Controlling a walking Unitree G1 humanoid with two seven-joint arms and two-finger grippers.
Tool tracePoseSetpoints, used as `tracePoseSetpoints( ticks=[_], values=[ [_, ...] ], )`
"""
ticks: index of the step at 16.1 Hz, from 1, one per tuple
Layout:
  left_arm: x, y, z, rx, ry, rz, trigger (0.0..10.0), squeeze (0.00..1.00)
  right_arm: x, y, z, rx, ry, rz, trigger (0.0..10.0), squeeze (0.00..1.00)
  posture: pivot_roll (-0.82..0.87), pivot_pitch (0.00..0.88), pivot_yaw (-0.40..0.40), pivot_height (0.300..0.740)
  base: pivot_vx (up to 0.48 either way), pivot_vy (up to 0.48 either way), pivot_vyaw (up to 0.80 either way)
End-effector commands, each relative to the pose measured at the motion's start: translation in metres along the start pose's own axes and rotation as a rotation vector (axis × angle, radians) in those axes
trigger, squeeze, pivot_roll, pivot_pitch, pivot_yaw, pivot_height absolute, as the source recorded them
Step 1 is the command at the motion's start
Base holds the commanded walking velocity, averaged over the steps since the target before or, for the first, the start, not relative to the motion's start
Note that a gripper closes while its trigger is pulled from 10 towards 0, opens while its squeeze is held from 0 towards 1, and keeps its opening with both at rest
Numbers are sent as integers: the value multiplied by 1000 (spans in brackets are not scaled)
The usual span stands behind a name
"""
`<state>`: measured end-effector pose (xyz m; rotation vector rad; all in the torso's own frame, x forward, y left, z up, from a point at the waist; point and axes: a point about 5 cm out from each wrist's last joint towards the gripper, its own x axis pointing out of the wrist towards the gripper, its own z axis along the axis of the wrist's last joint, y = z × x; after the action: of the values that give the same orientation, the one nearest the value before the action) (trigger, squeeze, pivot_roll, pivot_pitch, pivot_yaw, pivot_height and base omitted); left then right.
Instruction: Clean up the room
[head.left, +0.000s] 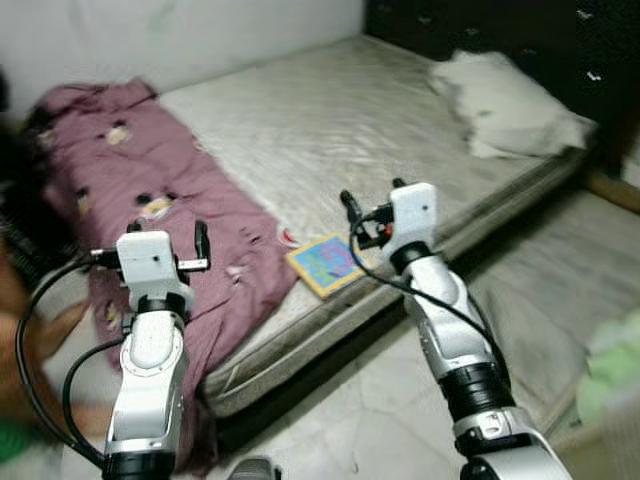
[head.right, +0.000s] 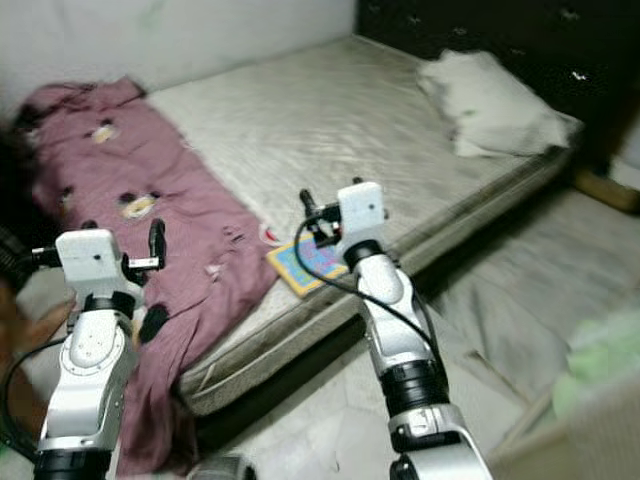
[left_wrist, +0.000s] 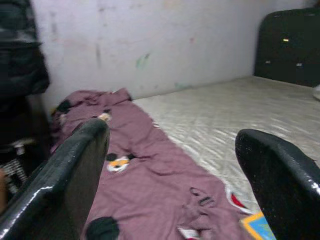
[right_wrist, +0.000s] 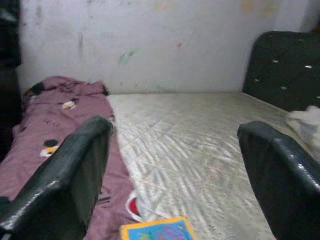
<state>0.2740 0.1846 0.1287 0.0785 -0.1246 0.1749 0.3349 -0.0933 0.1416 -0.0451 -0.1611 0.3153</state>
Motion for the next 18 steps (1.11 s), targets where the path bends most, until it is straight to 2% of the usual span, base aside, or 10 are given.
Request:
tracePoseSetpoints(
  ticks=[1, 13, 14, 16, 18],
  values=[
    [0, 4, 0, 10, -1, 19, 10000, 0, 4, 8, 2, 7, -9, 20, 10000, 0, 79, 0, -6, 740, 0, 0, 800],
    [2, 3, -1, -19, 2, 22, 10000, 0, 5, 4, 2, -3, -12, -2, 10000, 0, 72, 0, -7, 740, 0, 0, 781],
    [2, 3, -1, -21, 3, 22, 10000, 0, 4, 2, 1, 17, -9, -14, 10000, 0, 72, 0, -7, 740, 0, 0, 0],
    [3, 1, 0, -26, -11, 4, 10000, 0, 4, -6, -2, -1, 19, -65, 10000, 0, 57, 0, 7, 740, 0, 0, 0],
    [2, -4, 0, -5, -35, -64, 10000, 0, 2, -10, -5, 4, 35, -97, 10000, 0, 45, 0, 16, 740, 0, 0, 0]
  ],
)
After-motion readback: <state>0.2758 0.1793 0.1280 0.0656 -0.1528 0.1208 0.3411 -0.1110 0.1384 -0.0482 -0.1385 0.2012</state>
